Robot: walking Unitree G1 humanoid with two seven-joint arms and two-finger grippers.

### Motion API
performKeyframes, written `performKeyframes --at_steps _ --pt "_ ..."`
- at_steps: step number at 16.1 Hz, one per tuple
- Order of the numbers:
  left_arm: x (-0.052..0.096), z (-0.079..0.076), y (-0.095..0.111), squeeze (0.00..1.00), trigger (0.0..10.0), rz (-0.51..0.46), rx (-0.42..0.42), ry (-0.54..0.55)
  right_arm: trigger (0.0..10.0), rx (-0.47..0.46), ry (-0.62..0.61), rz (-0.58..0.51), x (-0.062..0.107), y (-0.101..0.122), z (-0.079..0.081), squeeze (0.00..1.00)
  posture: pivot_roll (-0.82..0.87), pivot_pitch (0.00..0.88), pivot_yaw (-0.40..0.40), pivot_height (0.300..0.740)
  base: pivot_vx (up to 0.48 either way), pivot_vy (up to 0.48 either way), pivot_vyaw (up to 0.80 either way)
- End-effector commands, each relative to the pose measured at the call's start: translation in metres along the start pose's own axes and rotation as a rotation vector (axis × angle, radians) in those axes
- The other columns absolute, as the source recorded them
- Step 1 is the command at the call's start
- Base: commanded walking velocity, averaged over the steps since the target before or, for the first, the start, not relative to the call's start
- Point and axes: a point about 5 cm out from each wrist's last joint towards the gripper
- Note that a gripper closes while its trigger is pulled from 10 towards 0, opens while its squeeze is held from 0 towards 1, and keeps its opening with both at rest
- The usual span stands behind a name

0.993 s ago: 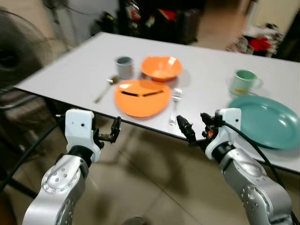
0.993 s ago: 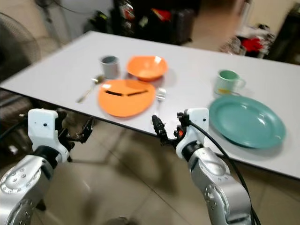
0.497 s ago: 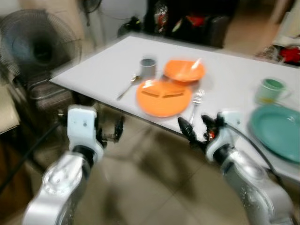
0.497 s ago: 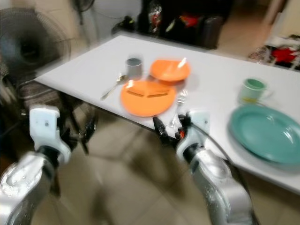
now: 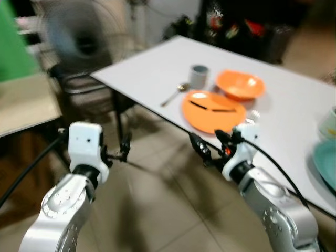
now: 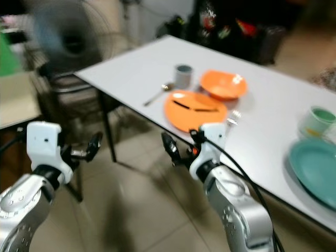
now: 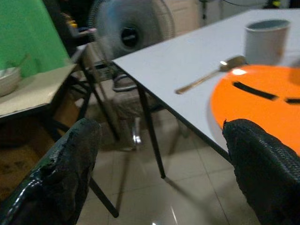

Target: Setting the table

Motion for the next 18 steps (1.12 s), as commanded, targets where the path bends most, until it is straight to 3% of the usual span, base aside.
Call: performKeyframes --at_steps 1,3,6,11,12,18 --pt "-0.0003 -0.0049 0.0007 0.00 10.0 -0.002 0.003 -0.019 10.0 0.005 -0.021 -0.001 0.0025 0.0013 -0.0057 1.00 -0.03 0.000 0.022 0.740 0.000 0.480 0.80" --pt "-0.0005 -0.0049 0.0029 0.00 10.0 -0.015 -0.053 -0.023 10.0 0.005 -0.020 -0.001 0.0022 0.0013 -0.0059 1.00 -0.03 0.000 0.023 0.740 0.000 0.240 0.80" --pt "-0.0011 -0.0043 0.0031 0.00 10.0 -0.008 -0.050 -0.018 10.0 0.005 -0.021 -0.002 0.0013 0.0014 -0.0057 1.00 -0.03 0.000 0.024 0.740 0.000 -0.320 0.80" --pt "-0.0019 -0.0013 0.0024 0.00 10.0 -0.007 -0.022 0.007 10.0 -0.010 -0.034 -0.001 0.0013 0.0010 -0.0079 0.99 -0.03 0.000 0.023 0.740 0.000 0.000 0.64" --pt "-0.0019 -0.0012 0.0023 0.00 10.0 -0.006 -0.024 0.007 10.0 -0.015 -0.037 -0.002 0.0013 0.0009 -0.0079 0.00 -0.03 0.000 0.024 0.740 0.000 0.000 0.00" --pt "-0.0026 -0.0030 0.0038 0.00 10.0 -0.019 -0.040 -0.030 10.0 -0.025 -0.064 -0.005 -0.0007 0.0024 -0.0092 0.00 -0.03 0.000 0.024 0.740 0.000 0.000 0.00"
Point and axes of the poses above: a point about 5 cm out from each wrist's last joint towards the gripper, its own x axis pointing back from the gripper into the wrist, its own y axis along the axis of the wrist's last joint, z = x × y, and after that the axes turned 8 degrees about x, right-handed
